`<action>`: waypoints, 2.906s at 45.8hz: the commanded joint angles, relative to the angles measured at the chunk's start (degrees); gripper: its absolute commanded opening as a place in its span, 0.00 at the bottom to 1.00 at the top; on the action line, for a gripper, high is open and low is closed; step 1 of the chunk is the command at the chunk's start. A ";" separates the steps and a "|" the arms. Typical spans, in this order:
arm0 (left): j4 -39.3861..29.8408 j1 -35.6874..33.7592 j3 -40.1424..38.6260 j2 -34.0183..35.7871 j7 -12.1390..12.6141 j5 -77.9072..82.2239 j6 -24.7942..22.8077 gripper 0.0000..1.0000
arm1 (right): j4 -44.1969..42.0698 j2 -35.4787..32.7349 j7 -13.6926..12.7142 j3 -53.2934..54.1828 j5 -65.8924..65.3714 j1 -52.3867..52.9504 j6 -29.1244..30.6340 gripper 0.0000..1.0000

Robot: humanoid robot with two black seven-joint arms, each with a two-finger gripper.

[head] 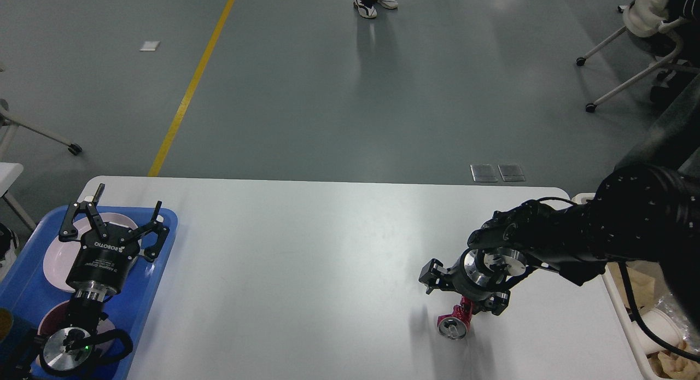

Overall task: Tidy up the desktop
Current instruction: 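Close the right gripper on the red can, then carry the red can into the white bin and release it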

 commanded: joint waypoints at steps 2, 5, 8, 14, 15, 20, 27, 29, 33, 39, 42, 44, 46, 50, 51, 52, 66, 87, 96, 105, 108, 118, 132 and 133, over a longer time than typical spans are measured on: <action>0.00 0.00 0.00 -0.01 0.01 0.00 -0.01 0.97 | -0.58 -0.04 -1.01 -0.16 -0.18 -1.34 -2.01 0.98; 0.00 0.00 0.00 -0.01 0.01 0.00 -0.01 0.97 | -1.37 0.13 -1.01 -0.16 -0.18 -2.48 -2.27 0.98; 0.00 0.00 0.00 -0.01 0.01 0.00 -0.10 0.97 | -2.34 -0.04 -1.01 -0.07 -0.18 -3.54 -2.36 0.97; 0.00 0.00 0.00 -0.01 -0.08 0.00 -0.10 0.97 | -3.31 -0.04 -1.09 0.02 -0.10 -4.68 -2.62 0.85; 0.00 0.00 0.00 0.08 0.01 0.00 -0.10 0.97 | -3.40 -0.04 -1.09 0.02 -0.10 -4.68 -2.71 0.85; 0.00 0.00 0.00 0.08 0.01 0.00 -0.10 0.97 | -3.40 -0.21 -1.09 0.02 -0.01 -4.77 -4.38 0.82; 0.00 0.00 0.00 -0.01 0.01 0.00 -0.01 0.97 | -4.10 -0.22 -1.09 0.02 -0.01 -5.82 -4.64 0.79; 0.00 0.00 0.00 -0.01 0.01 0.00 -0.01 0.97 | -4.45 -0.22 -1.09 0.02 -0.01 -6.17 -4.64 0.79; 0.00 0.00 0.00 -0.01 0.01 0.00 -0.01 0.97 | -4.63 -0.13 -1.09 0.02 -0.01 -6.44 -4.64 0.79; 0.00 0.00 0.00 -0.01 0.01 0.00 -0.01 0.97 | -4.54 -0.22 -1.01 0.11 -0.01 -6.44 -4.64 0.75; 0.00 0.00 0.00 -0.01 0.01 0.00 -0.10 0.97 | -4.54 -0.22 -1.09 0.11 0.08 -6.44 -4.56 0.62; 0.00 0.00 0.00 -0.01 0.01 0.00 -0.10 0.97 | -4.54 -0.22 -1.09 0.37 0.17 -6.44 -4.56 0.53; 0.00 0.00 0.00 -0.01 0.01 0.00 -0.10 0.97 | -4.54 -0.22 -1.09 0.37 0.43 -6.44 -4.64 0.50; 0.09 0.00 0.00 0.08 0.01 0.00 -0.10 0.97 | -4.45 -0.22 -1.09 0.46 0.52 -6.44 -4.47 0.30; 0.00 0.00 0.00 -0.01 0.01 0.00 -0.10 0.97 | -4.36 -0.22 -1.09 0.46 0.61 -6.44 -4.29 0.24; 0.00 0.00 0.00 0.08 0.01 0.00 -0.10 0.97 | -4.36 -0.22 -1.09 0.46 0.52 -6.44 -4.12 0.19; 0.00 0.00 0.00 -0.01 0.01 0.00 -0.10 0.97 | -4.19 -0.48 -2.58 0.37 0.52 -5.82 -3.42 0.00; 0.00 0.00 0.00 0.08 0.01 0.00 -0.10 0.97 | -2.61 -2.67 -4.17 0.37 0.52 -3.54 0.28 0.00; 0.00 0.00 0.00 -0.01 0.01 0.00 -0.27 0.97 | 6.26 -9.08 -4.26 -1.12 0.52 7.43 5.90 0.00; 0.00 0.00 0.00 -0.01 0.01 0.00 -0.27 0.97 | 20.23 -10.85 -3.65 -9.55 0.52 26.32 10.82 0.00; 0.00 0.00 0.00 -0.01 0.01 0.00 -0.27 0.97 | 25.50 -10.85 -3.38 -12.19 0.52 33.00 11.44 0.00; 0.00 0.00 0.00 -0.01 -0.08 0.00 -0.27 0.97 | 35.71 -13.05 0.74 -18.17 0.52 49.71 19.60 0.00; 0.00 0.00 0.00 -0.01 0.01 0.00 -0.27 0.97 | 36.95 -13.31 12.26 -26.52 -1.85 53.59 21.28 0.00; 0.00 0.00 0.00 0.08 0.01 0.00 -0.27 0.97 | 36.77 -13.40 12.26 -26.70 -2.20 53.50 21.20 0.00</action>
